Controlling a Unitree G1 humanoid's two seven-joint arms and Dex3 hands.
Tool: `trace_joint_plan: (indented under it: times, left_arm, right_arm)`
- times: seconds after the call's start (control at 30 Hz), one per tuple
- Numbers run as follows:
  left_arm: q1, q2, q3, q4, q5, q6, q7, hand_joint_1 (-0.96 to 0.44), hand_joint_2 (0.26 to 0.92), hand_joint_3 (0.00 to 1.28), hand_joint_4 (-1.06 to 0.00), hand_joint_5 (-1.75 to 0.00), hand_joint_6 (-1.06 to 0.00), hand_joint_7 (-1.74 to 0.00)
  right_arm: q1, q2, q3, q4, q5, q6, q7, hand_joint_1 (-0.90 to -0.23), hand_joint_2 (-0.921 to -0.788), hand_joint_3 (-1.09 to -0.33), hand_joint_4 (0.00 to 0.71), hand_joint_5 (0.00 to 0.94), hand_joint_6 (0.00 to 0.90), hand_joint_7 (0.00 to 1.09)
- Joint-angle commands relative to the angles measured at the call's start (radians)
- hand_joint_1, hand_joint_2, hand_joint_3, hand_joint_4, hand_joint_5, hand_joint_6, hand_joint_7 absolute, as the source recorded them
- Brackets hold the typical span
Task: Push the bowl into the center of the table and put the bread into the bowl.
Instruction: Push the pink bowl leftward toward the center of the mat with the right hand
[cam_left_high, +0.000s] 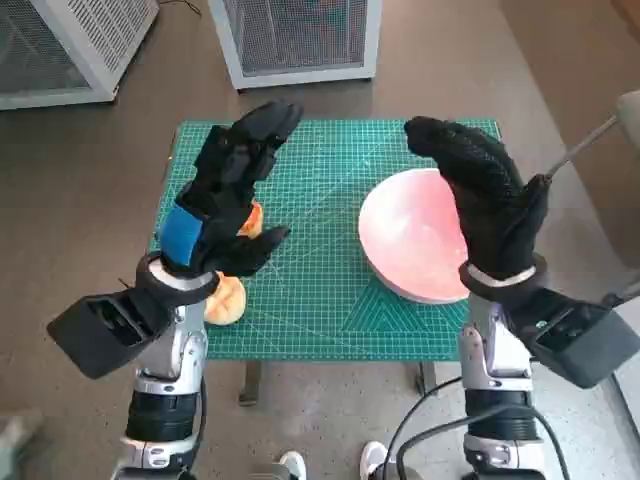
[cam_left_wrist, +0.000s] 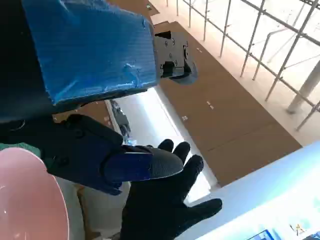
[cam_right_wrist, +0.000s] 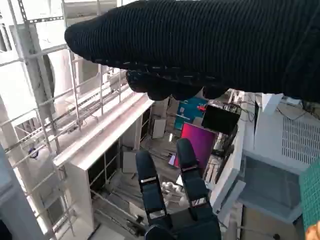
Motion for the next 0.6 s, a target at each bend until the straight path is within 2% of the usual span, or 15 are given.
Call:
trace_joint_plan:
  times: [0.03,0.6]
  left_arm:
    - [0.004,0.004,-0.004,-0.008,0.003,0.000,-0.001,-0.57,0.921,0.37,0.00,-0.33,0.00,-0.55]
    - [0.000,0.009,-0.003,-0.003,0.015,-0.007,0.004,-0.58,0.921,0.37,0.00,-0.33,0.00,-0.55]
  right_arm:
    - [0.008,0.000,0.001,0.010,-0.004,0.008,0.002,-0.476,-0.921,-0.431,0.250,0.003,0.035,0.64]
    - [0.002,-0.001,0.005,0.016,0.002,0.011,0.014,-0.493,-0.921,-0.430,0.249,0.002,0.014,0.64]
